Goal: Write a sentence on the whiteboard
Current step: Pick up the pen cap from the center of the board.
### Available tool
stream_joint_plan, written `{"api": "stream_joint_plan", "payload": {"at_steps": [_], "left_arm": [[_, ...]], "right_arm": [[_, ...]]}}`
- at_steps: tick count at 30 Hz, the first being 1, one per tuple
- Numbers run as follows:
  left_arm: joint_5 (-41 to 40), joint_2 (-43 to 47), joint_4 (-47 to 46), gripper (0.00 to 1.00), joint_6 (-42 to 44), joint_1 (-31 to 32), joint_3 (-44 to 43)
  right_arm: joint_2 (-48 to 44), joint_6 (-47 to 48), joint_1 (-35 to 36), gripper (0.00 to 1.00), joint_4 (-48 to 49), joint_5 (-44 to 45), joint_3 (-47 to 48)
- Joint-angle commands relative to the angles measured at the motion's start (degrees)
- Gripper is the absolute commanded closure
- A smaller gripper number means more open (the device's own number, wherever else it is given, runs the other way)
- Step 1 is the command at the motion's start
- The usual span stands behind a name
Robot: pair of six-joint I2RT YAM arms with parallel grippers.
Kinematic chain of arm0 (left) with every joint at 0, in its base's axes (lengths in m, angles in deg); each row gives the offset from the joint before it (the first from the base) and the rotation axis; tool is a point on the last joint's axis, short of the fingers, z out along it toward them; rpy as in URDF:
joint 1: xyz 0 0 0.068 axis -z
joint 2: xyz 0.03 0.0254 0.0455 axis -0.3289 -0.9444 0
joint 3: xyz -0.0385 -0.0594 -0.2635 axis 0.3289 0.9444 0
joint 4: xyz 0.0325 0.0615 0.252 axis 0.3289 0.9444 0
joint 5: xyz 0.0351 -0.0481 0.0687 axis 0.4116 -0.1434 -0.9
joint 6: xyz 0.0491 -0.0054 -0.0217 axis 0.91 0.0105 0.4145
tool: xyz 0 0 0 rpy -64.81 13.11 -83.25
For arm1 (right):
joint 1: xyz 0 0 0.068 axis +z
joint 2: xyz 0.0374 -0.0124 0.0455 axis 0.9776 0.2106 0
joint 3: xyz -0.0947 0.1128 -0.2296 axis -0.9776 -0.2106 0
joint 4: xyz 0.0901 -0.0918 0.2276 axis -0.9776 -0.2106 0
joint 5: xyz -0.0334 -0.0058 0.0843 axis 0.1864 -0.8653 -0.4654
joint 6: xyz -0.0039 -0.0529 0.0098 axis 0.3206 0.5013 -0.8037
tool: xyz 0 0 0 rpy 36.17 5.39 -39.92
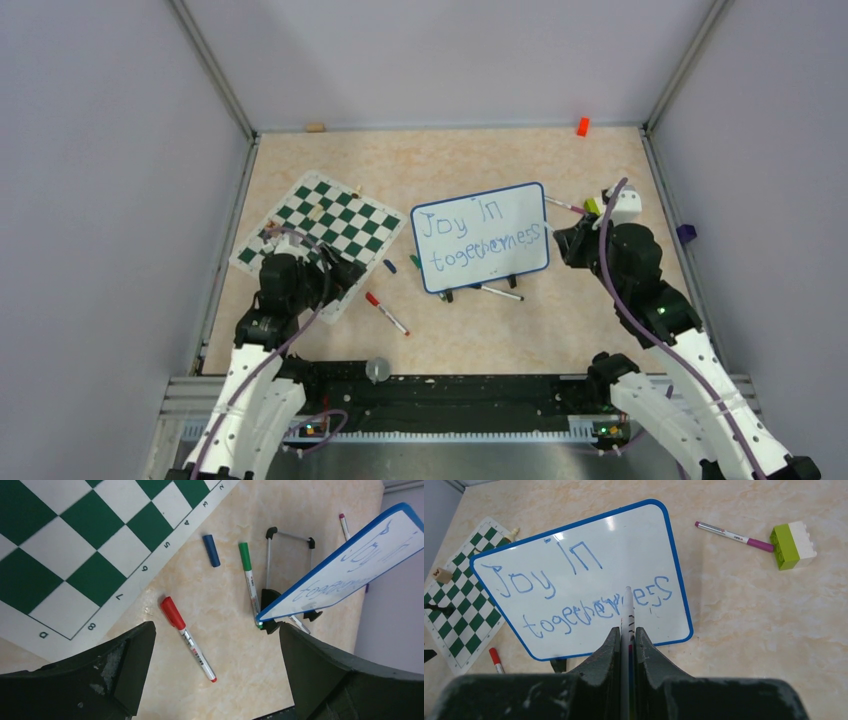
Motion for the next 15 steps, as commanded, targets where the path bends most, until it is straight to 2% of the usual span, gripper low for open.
{"api": "stream_joint_plan", "payload": {"at_steps": [1, 3, 7, 8, 9, 13, 15], "left_arm": [[4.9, -0.8, -4.0, 0.01, -6.3, -0.4, -0.6], [7.4, -1.0, -6.3, 0.01, -6.6, -0.5, 0.3], [15.7, -0.6, -22.8, 0.01, -12.3, -0.5, 8.7], [15.5, -2.3, -23.9, 0.01, -12.2, -0.5, 8.7], [15.0, -4.7, -22.6, 0.01, -10.0, -0.5, 7.0], [8.2, -15.7, -3.2, 0.01, 5.7, 0.6, -8.3], [6.3, -19.3, 0.3, 0.01, 9.6, 1.0, -12.9]], "right_arm": [[-0.8, -0.1, -0.6, 1.0, 3.1, 0.1, -0.5], [-0.7, -0.1, -0.6, 1.0, 3.6, 0.1, -0.7], [-0.2, -0.1, -0.6, 1.0, 4.9, -0.4, -1.1], [0.0, 0.0, -0.6, 1.0, 5.1, -0.5, -1.0], [0.3, 0.1, -0.6, 1.0, 5.2, -0.6, -1.0], [0.6, 0.6, -0.6, 1.0, 5.6, -0.6, -0.8], [0.5, 0.7, -0.6, 1.0, 6.0, -0.7, -0.8]]}}
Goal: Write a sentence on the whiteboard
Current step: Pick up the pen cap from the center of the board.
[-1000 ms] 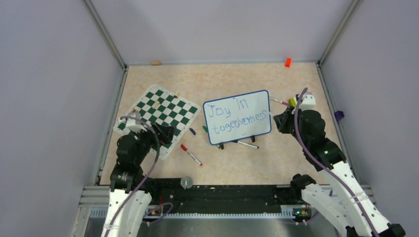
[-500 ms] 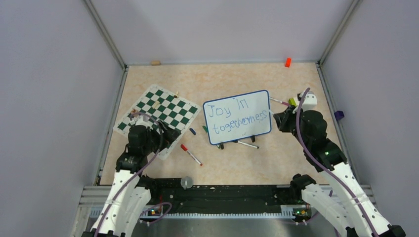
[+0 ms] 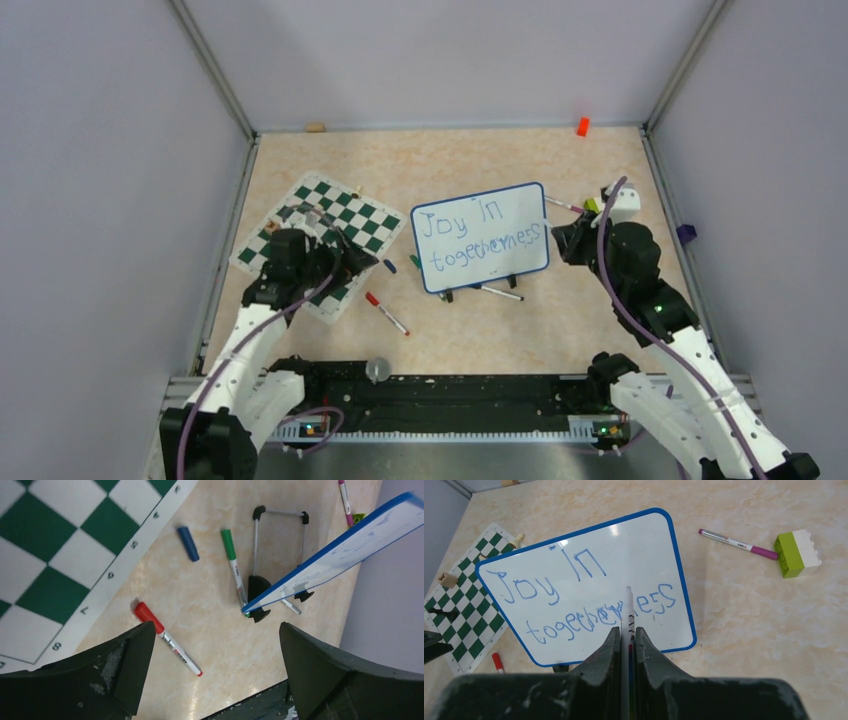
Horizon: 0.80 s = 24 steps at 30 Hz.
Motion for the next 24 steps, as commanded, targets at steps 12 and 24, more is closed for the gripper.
{"api": "stream_joint_plan", "payload": {"at_steps": [12, 24], "left_arm": [[-7.2, -23.0, 3.0, 0.04, 3.2, 3.8, -18.7], [-17.8, -45.0, 17.5, 0.34, 4.4, 13.8, -37.7]], "right_arm": [[1.2, 1.1, -0.6, 1.0, 4.4, -0.9, 0.1], [0.9, 1.3, -0.6, 1.0, 4.1, -0.5, 0.0]]}}
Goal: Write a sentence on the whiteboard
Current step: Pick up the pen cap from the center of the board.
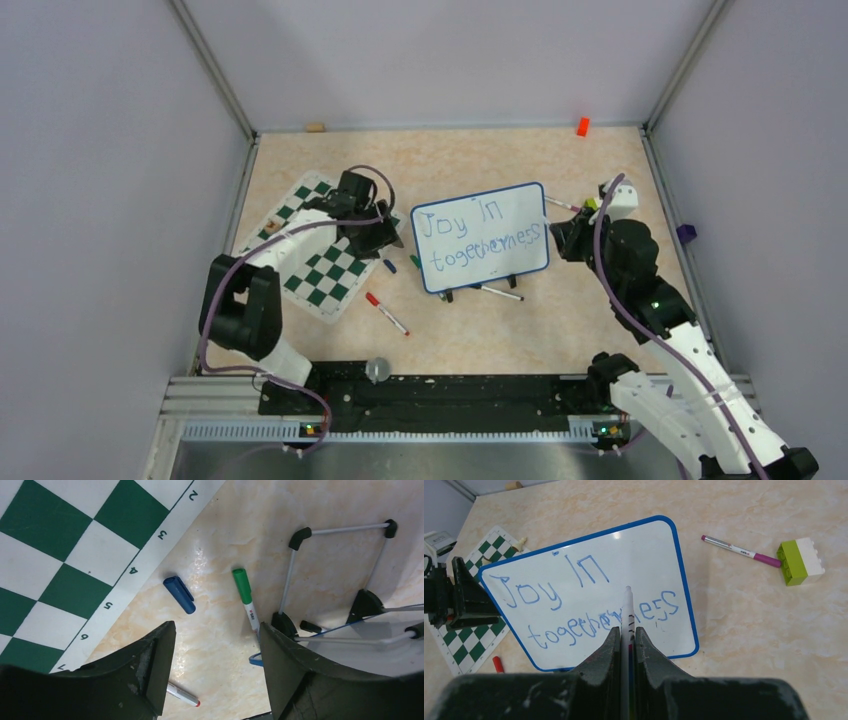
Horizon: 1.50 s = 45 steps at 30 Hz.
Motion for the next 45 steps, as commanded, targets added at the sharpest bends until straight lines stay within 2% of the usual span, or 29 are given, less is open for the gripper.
{"api": "stream_joint_plan", "payload": {"at_steps": [1, 7, 17, 20, 23, 25, 26, 27, 28, 31, 35, 39, 42, 45], "left_arm": [[-4.9, -3.3, 6.4, 0.39, -0.5, 0.9, -4.3], [-8.0, -7.1, 10.1, 0.64, -1.4, 1.7, -7.6], [-10.6, -12.2, 8.2, 0.62, -3.6, 3.3, -8.1], [-11.8, -14.7, 9.4, 0.57, -3.5, 3.6, -9.6], [-14.6, -17.5, 10.8, 0.58, -3.7, 3.7, -10.9], [-15.2, -19.3, 11.1, 0.63, -3.6, 3.7, -11.0], [-15.3, -20.1, 10.9, 0.74, -3.7, 3.7, -11.0], [-15.4, -20.5, 10.6, 0.99, -3.8, 3.7, -10.8], [-15.8, -20.4, 10.1, 1.0, -3.9, 3.8, -10.3], [-16.7, -14.5, 6.1, 1.0, -3.6, 4.2, -5.7], [-17.8, -0.1, 0.2, 1.0, -3.6, 4.2, 2.7], [-14.1, 13.5, -4.8, 1.0, -3.8, 4.1, 8.4], [-10.9, 23.0, -9.1, 1.0, -5.2, 3.9, 12.5], [-8.9, 30.7, -14.0, 1.0, -7.2, 3.7, 16.9]], "right_arm": [[-0.5, 0.7, -0.6, 1.0, 1.7, -0.1, 0.0], [-0.1, 0.6, -0.6, 1.0, 1.9, -0.6, 0.0], [0.6, 0.8, -0.6, 1.0, 2.1, -2.3, 0.2], [0.4, 0.6, -0.5, 1.0, 2.1, -2.4, 0.0], [0.0, 0.5, -0.6, 1.0, 2.2, -2.5, -0.2], [-0.2, 0.4, -0.6, 1.0, 2.3, -2.9, -0.4], [-0.2, 0.3, -0.6, 1.0, 2.4, -3.3, -0.6], [-0.2, 0.3, -0.6, 1.0, 2.4, -3.8, -0.7], [-0.3, 0.2, -0.6, 1.0, 2.4, -4.6, -0.8], [-1.1, 0.4, -0.6, 1.0, 1.6, -9.0, -1.2], [-3.4, -0.3, -0.5, 1.0, 1.0, -16.9, -1.5], [-4.9, -1.9, 2.1, 1.0, 4.4, -22.2, -2.0], [-3.8, -2.6, 8.7, 1.0, 8.9, -19.9, -3.1], [-0.8, -2.5, 19.9, 1.0, 14.7, -11.8, -4.3]]}}
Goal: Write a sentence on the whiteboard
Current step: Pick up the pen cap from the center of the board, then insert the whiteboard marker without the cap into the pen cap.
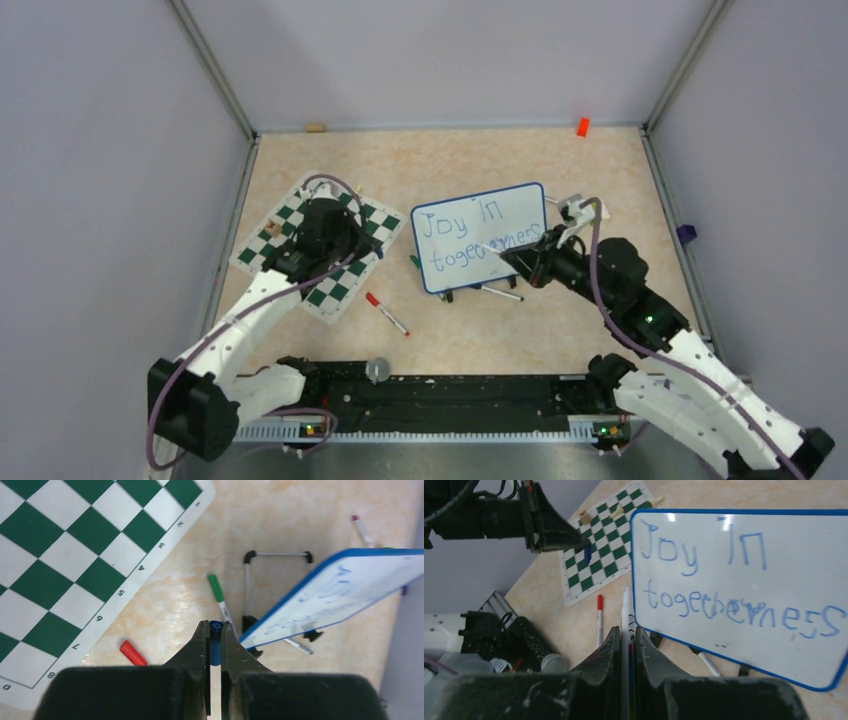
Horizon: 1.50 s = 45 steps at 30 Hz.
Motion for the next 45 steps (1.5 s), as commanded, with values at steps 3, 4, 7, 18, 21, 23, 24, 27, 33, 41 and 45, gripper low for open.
{"api": "stream_joint_plan", "payload": {"at_steps": [3, 4, 7, 18, 21, 23, 24, 27, 33, 41, 45], "left_arm": [[5.6, 13.5, -10.8, 1.0, -3.3, -0.8, 6.1], [6.7, 14.5, -10.8, 1.0, -3.0, -1.0, 6.1], [8.2, 17.5, -10.0, 1.0, -3.4, -1.3, 5.5], [27.8, 24.8, -26.0, 1.0, -16.5, -11.2, 14.0], [31.3, 24.6, -30.2, 1.0, -20.7, -12.9, 15.7], [32.0, 24.4, -31.1, 1.0, -22.2, -13.1, 16.4], [31.9, 24.4, -31.2, 1.0, -23.0, -13.2, 16.7], [33.3, 23.9, -33.7, 1.0, -25.7, -14.0, 17.9], [32.7, 23.8, -29.7, 1.0, -24.2, -14.7, 16.4], [32.8, 23.3, -27.0, 1.0, -23.0, -15.3, 15.4], [33.5, 22.9, -27.3, 1.0, -23.7, -15.5, 15.7]], "right_arm": [[9.5, 0.9, 24.1, 1.0, 17.3, 16.4, -2.0], [12.0, 1.8, 28.3, 1.0, 20.0, 20.1, -1.8], [19.0, 3.4, 36.9, 1.0, 28.2, 28.6, -1.0], [28.5, -1.1, 38.2, 1.0, 45.8, 30.4, -1.8], [30.3, -1.1, 38.3, 1.0, 47.9, 29.9, -0.9], [31.8, -0.7, 38.3, 1.0, 49.0, 29.8, -0.2], [32.4, -0.3, 38.4, 1.0, 49.2, 29.9, 0.3], [33.8, 0.3, 38.4, 1.0, 48.8, 30.6, 1.6], [34.6, 0.5, 38.3, 1.0, 50.4, 31.2, 1.8], [34.9, 0.9, 38.4, 1.0, 50.9, 31.7, 2.1], [35.9, 1.0, 38.3, 1.0, 50.3, 31.9, 3.0]]}}
